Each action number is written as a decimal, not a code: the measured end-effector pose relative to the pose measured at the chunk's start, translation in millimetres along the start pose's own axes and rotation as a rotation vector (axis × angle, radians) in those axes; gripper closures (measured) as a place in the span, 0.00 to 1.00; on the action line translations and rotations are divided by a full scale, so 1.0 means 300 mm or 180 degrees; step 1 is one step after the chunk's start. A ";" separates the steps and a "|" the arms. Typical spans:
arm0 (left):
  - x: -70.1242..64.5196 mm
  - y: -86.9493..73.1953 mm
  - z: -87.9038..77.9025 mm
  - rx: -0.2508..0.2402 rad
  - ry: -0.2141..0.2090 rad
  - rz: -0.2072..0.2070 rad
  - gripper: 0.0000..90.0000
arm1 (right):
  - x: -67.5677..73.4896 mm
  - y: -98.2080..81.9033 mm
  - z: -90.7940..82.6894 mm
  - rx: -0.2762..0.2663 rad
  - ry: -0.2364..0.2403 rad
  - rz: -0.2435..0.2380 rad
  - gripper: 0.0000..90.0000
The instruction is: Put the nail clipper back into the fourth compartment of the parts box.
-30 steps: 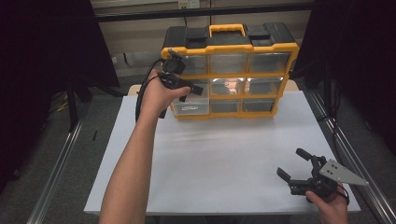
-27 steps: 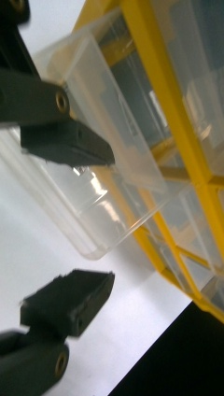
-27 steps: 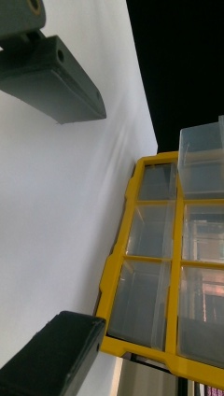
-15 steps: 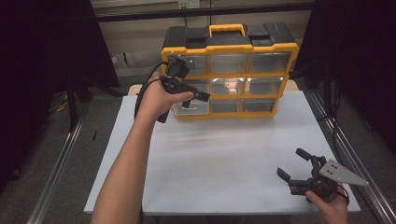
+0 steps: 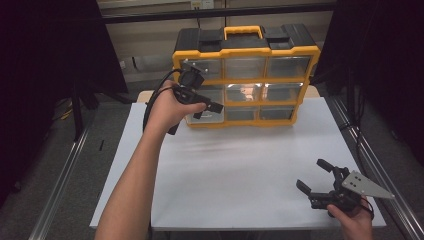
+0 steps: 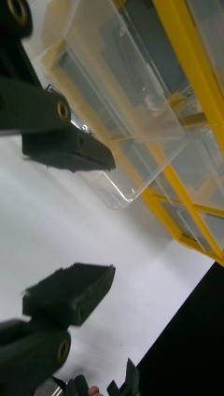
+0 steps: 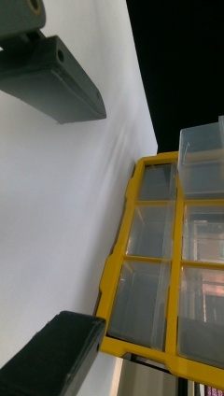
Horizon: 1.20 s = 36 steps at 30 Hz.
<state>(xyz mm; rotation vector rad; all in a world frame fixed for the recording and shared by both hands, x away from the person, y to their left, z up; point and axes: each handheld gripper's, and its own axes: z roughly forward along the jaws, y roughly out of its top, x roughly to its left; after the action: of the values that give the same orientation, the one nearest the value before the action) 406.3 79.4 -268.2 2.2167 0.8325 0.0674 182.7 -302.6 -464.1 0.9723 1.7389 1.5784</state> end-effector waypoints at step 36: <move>0.035 -0.047 0.026 0.0354 0.0182 0.0141 1.00 | 0.000 0.000 0.000 0.0018 -0.0014 -0.0002 0.02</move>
<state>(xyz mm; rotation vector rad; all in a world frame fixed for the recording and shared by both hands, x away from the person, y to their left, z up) 409.2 87.8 -285.4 2.3475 0.8362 0.1085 182.5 -302.6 -464.2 0.9770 1.7415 1.5708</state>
